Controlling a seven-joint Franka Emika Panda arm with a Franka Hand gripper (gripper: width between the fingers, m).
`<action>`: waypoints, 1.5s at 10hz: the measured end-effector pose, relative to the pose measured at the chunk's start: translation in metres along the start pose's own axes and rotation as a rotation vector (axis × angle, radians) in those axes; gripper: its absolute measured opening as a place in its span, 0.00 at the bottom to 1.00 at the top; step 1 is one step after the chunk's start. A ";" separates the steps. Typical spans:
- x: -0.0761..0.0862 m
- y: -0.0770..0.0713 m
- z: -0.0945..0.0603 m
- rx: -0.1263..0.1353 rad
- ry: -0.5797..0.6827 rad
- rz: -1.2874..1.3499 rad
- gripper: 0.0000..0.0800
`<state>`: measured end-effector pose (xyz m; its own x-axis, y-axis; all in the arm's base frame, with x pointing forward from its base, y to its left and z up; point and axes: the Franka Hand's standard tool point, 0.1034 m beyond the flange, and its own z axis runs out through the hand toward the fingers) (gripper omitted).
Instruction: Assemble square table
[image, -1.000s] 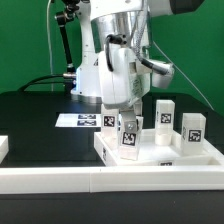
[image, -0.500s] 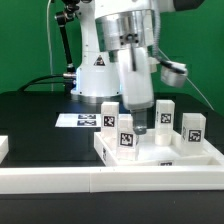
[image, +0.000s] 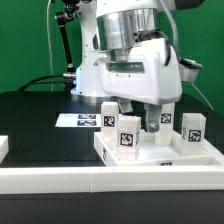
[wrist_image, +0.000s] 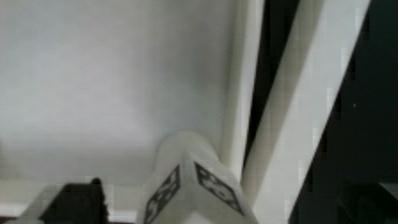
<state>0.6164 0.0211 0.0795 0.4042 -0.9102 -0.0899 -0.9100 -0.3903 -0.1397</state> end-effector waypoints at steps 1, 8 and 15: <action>0.001 0.001 0.001 -0.006 0.004 -0.097 0.81; 0.006 0.002 0.002 -0.100 0.027 -0.675 0.81; 0.017 0.005 0.000 -0.105 0.012 -1.083 0.69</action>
Offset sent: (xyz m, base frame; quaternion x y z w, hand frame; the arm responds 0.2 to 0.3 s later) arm -0.0018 -0.0129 -0.0046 -0.0535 0.0164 -0.2504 0.9665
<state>0.6184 0.0035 0.0767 0.9963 -0.0766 0.0401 -0.0744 -0.9957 -0.0544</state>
